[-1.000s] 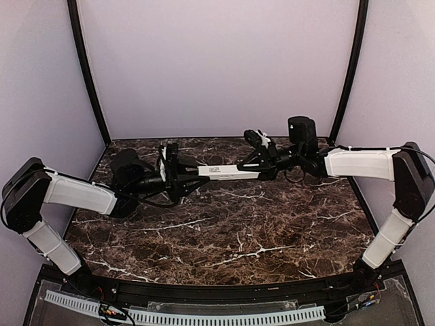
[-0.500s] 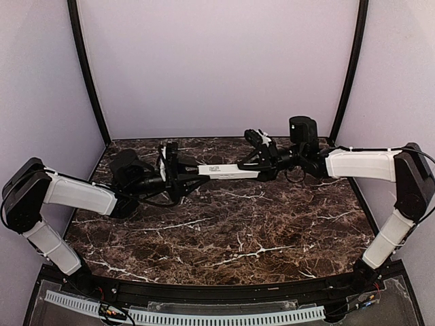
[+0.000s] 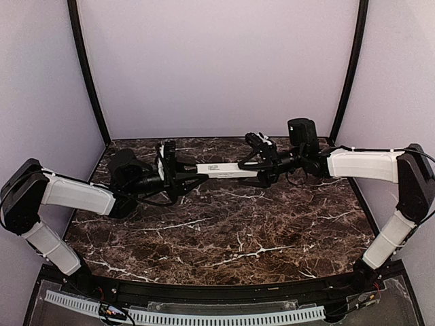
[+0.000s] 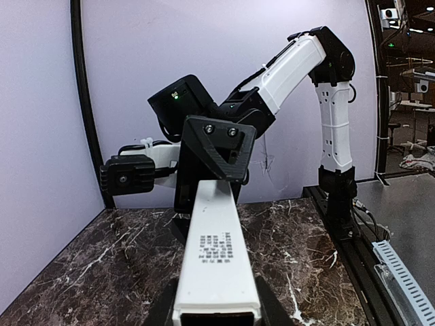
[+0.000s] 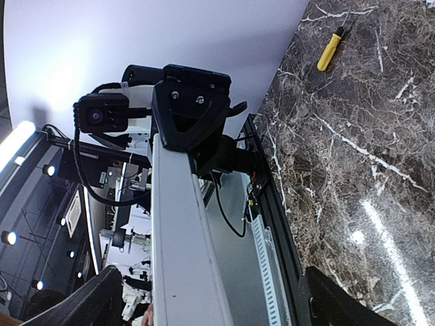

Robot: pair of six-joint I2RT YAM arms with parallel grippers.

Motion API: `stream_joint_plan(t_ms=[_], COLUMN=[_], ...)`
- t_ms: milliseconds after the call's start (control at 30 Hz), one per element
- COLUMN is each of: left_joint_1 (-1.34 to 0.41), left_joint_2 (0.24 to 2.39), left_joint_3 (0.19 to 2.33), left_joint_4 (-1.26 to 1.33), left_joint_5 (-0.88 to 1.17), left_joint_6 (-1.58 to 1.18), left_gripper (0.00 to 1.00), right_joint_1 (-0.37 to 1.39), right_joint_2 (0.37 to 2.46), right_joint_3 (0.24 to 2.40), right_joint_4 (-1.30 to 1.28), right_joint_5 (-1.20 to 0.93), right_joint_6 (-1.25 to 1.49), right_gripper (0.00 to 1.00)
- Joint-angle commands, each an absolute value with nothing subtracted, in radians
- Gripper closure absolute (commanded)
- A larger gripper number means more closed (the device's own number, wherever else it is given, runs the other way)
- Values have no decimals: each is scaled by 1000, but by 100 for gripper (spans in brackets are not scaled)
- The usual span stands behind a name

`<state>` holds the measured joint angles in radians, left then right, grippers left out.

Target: Unload the batteries from the remote control

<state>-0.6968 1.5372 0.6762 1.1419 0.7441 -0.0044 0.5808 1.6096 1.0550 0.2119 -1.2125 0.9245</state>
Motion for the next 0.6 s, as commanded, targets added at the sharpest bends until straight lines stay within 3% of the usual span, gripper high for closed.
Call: stream_joint_plan(t_ms=[0, 567], left_joint_1=[-701, -701], left_joint_2=[1494, 1504], left_joint_3=[679, 709], left_joint_4=[1119, 1000], left_joint_5=[754, 745], left_joint_6=[42, 144], left_gripper=[100, 100], right_joint_1=[589, 587], right_joint_2=[1583, 1596], right_joint_3=[1075, 1158], right_joint_4=[149, -125], right_joint_5=[-1191, -1060], right_joint_6=[884, 811], right_gripper=[3, 2])
